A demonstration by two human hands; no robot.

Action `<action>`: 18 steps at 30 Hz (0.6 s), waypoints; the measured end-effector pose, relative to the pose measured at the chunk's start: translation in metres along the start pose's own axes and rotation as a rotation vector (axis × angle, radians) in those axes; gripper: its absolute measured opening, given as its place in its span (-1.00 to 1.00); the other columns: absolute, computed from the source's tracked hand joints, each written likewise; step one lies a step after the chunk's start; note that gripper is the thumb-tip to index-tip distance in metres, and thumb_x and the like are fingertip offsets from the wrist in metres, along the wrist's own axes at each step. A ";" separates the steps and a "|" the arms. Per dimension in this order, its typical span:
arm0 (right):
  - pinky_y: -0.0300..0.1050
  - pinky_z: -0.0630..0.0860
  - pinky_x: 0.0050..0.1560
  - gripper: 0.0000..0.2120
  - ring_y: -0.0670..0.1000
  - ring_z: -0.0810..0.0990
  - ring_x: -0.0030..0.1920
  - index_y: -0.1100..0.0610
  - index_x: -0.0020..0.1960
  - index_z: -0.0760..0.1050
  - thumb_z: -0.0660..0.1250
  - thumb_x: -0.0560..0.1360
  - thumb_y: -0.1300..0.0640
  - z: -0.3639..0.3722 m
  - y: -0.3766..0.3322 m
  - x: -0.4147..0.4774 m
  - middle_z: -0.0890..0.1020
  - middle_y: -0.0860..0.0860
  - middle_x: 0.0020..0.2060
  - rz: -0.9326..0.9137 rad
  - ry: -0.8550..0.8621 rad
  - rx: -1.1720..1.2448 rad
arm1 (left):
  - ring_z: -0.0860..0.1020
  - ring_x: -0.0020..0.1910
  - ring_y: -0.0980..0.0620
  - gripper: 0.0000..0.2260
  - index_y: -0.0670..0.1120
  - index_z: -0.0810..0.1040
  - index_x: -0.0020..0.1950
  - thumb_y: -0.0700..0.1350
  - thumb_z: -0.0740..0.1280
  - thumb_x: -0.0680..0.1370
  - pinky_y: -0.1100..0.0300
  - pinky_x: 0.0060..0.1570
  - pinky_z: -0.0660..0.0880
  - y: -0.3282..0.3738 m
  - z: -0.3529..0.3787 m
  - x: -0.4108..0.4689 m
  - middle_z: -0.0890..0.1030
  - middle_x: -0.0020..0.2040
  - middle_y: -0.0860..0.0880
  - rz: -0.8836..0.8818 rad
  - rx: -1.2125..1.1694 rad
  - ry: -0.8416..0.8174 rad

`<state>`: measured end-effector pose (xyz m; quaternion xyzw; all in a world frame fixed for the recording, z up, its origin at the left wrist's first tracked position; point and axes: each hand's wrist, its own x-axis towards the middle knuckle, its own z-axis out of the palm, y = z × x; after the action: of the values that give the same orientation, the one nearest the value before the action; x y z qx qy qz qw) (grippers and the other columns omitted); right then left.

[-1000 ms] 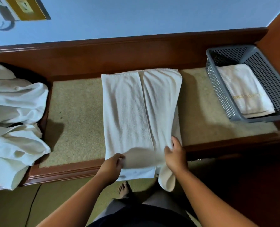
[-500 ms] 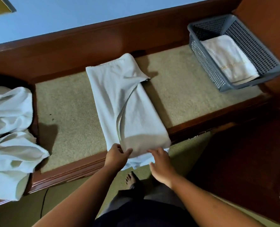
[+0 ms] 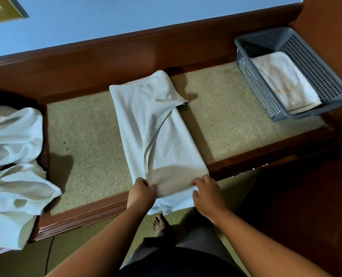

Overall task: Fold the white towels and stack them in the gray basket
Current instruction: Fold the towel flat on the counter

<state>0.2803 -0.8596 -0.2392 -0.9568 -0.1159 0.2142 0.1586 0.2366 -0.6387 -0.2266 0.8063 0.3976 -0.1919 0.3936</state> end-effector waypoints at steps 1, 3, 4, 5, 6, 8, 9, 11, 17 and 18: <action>0.01 0.42 0.24 -0.68 0.08 0.43 0.23 -0.02 0.26 0.48 0.28 0.52 0.10 -0.002 -0.003 0.004 0.43 -0.01 0.19 -0.033 0.028 -0.011 | 0.60 -0.12 -0.06 -0.75 -0.08 0.42 0.09 0.03 0.33 0.54 0.08 -0.16 0.51 0.001 -0.001 0.001 0.64 -0.08 -0.05 -0.004 -0.012 0.008; 0.01 0.37 0.31 -0.61 0.07 0.39 0.29 -0.03 0.30 0.46 0.29 0.48 0.11 -0.006 -0.008 0.015 0.41 -0.01 0.25 -0.112 0.052 -0.030 | 0.62 -0.07 -0.11 -0.63 -0.05 0.33 0.24 0.08 0.32 0.54 0.04 -0.12 0.54 0.003 -0.002 0.006 0.66 -0.03 -0.08 0.010 0.006 0.033; 0.03 0.32 0.37 -0.56 0.08 0.36 0.35 -0.04 0.34 0.45 0.29 0.47 0.11 -0.008 -0.011 0.021 0.41 0.00 0.32 -0.143 0.039 -0.046 | 0.63 -0.04 -0.13 -0.58 -0.04 0.29 0.30 0.09 0.32 0.55 0.02 -0.10 0.55 0.004 -0.003 0.008 0.66 0.00 -0.09 0.021 0.027 0.049; 0.06 0.26 0.43 -0.52 0.09 0.31 0.43 -0.04 0.39 0.42 0.28 0.46 0.10 -0.010 -0.013 0.029 0.37 0.02 0.40 -0.174 0.012 -0.070 | 0.63 -0.01 -0.17 -0.53 -0.05 0.24 0.36 0.09 0.32 0.55 0.01 -0.07 0.55 0.006 -0.003 0.011 0.66 0.05 -0.12 0.038 0.049 0.067; 0.09 0.18 0.48 -0.48 0.09 0.23 0.51 -0.04 0.44 0.38 0.26 0.48 0.07 -0.011 -0.014 0.036 0.31 0.03 0.49 -0.203 -0.030 -0.102 | 0.62 0.05 -0.20 -0.47 -0.05 0.20 0.42 0.07 0.33 0.56 -0.01 -0.04 0.54 0.009 -0.003 0.013 0.62 0.16 -0.15 0.063 0.071 0.086; 0.12 -0.02 0.54 -0.41 0.07 0.03 0.60 -0.06 0.55 0.24 0.22 0.53 -0.01 -0.014 -0.014 0.051 0.11 0.03 0.60 -0.262 -0.118 -0.156 | 0.56 0.22 -0.24 -0.33 -0.06 0.08 0.55 0.06 0.35 0.57 -0.05 0.09 0.51 0.016 -0.004 0.019 0.46 0.38 -0.17 0.129 0.141 0.126; 0.14 -0.11 0.54 -0.39 0.06 -0.08 0.61 -0.07 0.59 0.14 0.19 0.56 -0.06 -0.016 -0.014 0.059 0.00 0.02 0.62 -0.287 -0.158 -0.184 | 0.51 0.29 -0.23 -0.27 -0.06 0.02 0.59 0.07 0.35 0.57 -0.07 0.18 0.48 0.020 -0.005 0.024 0.38 0.43 -0.16 0.149 0.190 0.150; 0.19 -0.23 0.53 -0.35 0.03 -0.26 0.60 -0.11 0.62 -0.05 0.12 0.61 -0.14 -0.022 -0.015 0.077 -0.23 0.00 0.61 -0.321 -0.219 -0.258 | 0.45 0.35 -0.19 -0.25 -0.05 -0.03 0.62 0.09 0.32 0.58 -0.07 0.25 0.43 0.030 -0.006 0.038 0.32 0.43 -0.13 0.165 0.287 0.199; 0.20 -0.38 0.47 -0.27 0.00 -0.43 0.54 -0.21 0.52 -0.47 -0.11 0.54 -0.36 -0.024 -0.021 0.140 -0.47 -0.01 0.53 -0.385 -0.229 -0.342 | 0.54 0.11 -0.25 -0.48 -0.08 0.33 0.52 -0.22 0.23 0.53 -0.13 0.07 0.51 0.065 -0.015 0.106 0.51 0.23 -0.16 0.279 0.380 0.376; 0.23 -0.30 0.47 -0.24 0.02 -0.32 0.57 -0.18 0.57 -0.38 -0.06 0.55 -0.37 -0.023 -0.022 0.157 -0.36 0.01 0.58 -0.394 -0.185 -0.345 | 0.55 0.06 -0.26 -0.49 -0.09 0.39 0.47 -0.26 0.23 0.50 -0.12 0.02 0.51 0.077 -0.019 0.124 0.54 0.18 -0.16 0.283 0.378 0.393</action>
<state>0.4253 -0.7991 -0.2704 -0.9050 -0.3485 0.2429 0.0207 0.3727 -0.5917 -0.2551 0.9343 0.3072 -0.0463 0.1750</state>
